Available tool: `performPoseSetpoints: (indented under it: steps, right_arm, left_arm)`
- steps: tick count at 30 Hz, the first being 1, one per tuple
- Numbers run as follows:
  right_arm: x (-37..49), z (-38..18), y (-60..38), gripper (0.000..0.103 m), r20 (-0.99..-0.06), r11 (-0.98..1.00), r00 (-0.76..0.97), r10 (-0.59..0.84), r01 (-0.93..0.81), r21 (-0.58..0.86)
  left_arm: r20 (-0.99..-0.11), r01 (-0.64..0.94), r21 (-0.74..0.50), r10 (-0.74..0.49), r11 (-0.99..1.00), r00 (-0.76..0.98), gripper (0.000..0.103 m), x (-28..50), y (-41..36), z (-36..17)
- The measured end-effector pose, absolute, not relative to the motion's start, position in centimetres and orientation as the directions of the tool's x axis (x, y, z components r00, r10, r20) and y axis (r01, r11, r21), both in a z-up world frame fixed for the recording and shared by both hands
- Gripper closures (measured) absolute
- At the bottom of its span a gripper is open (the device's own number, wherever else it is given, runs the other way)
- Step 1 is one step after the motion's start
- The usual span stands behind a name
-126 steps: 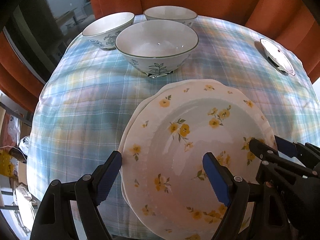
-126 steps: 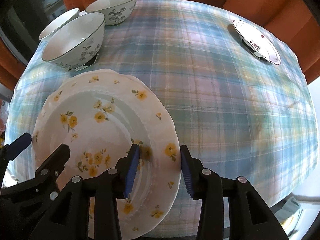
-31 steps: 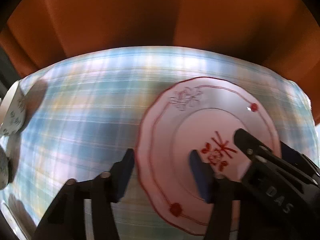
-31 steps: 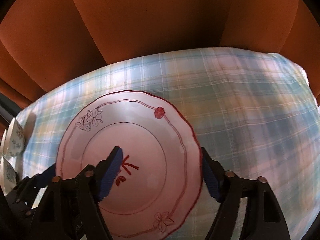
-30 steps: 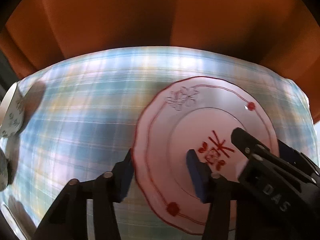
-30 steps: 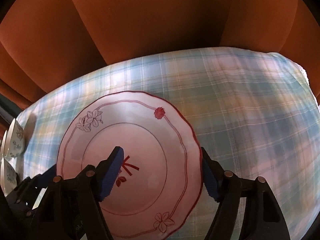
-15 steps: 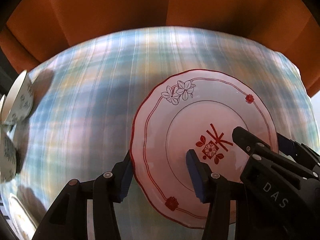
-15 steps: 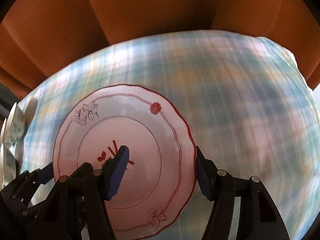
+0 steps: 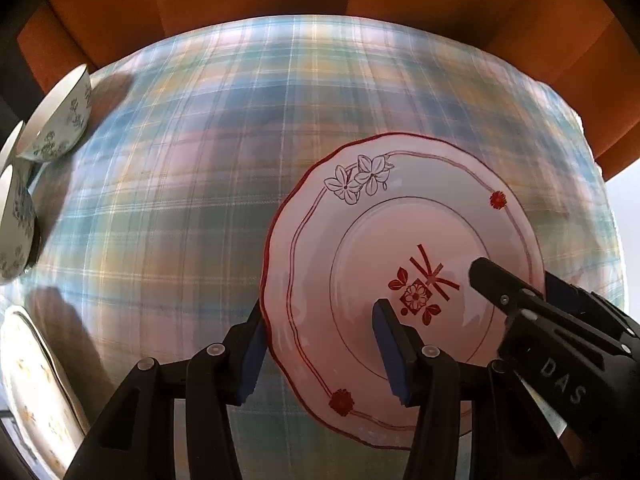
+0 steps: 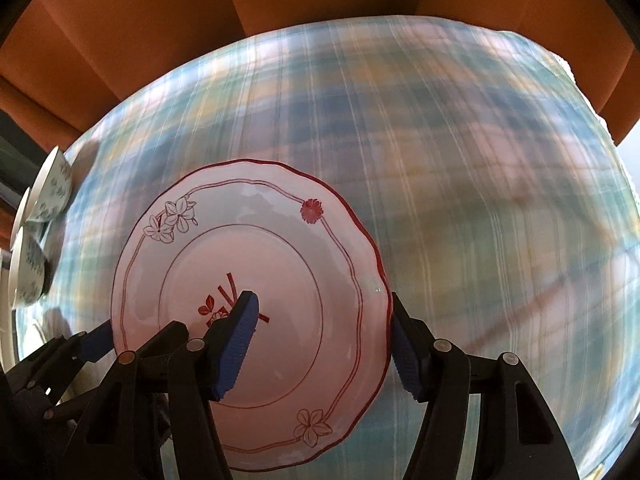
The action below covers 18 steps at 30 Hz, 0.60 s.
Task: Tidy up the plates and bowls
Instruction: 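Lift the small red-rimmed plate with both tools and carry it over the plate stack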
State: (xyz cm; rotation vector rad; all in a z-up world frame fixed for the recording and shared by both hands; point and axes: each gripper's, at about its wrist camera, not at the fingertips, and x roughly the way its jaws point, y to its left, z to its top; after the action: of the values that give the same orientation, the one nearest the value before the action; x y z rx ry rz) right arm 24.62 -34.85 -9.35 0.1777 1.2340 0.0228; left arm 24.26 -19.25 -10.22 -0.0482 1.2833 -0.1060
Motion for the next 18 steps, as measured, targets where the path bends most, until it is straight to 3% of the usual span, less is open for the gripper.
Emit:
performPoseSetpoints:
  steps: [4,10,18]
  right_arm:
    - [24.9,-9.6,-35.2,0.057,-0.938,0.991,0.333,0.095,0.061,0.122]
    - [25.9,-10.0,-35.2,0.057,-0.934,0.993,0.347,0.086,0.050,0.110]
    - [25.9,-9.9,-34.9,0.056,-0.941,0.992,0.330,0.075,0.070,0.103]
  left_arm:
    - [-0.946,0.041,-0.072,-0.081,0.997,0.314,0.052,24.9,-19.4,-9.6]
    - [-0.946,0.038,0.005,-0.008,0.999,0.323,0.051,25.2,-20.5,-10.4]
    - [-0.948,0.030,0.011,0.001,0.999,0.320,0.050,24.9,-20.3,-10.2]
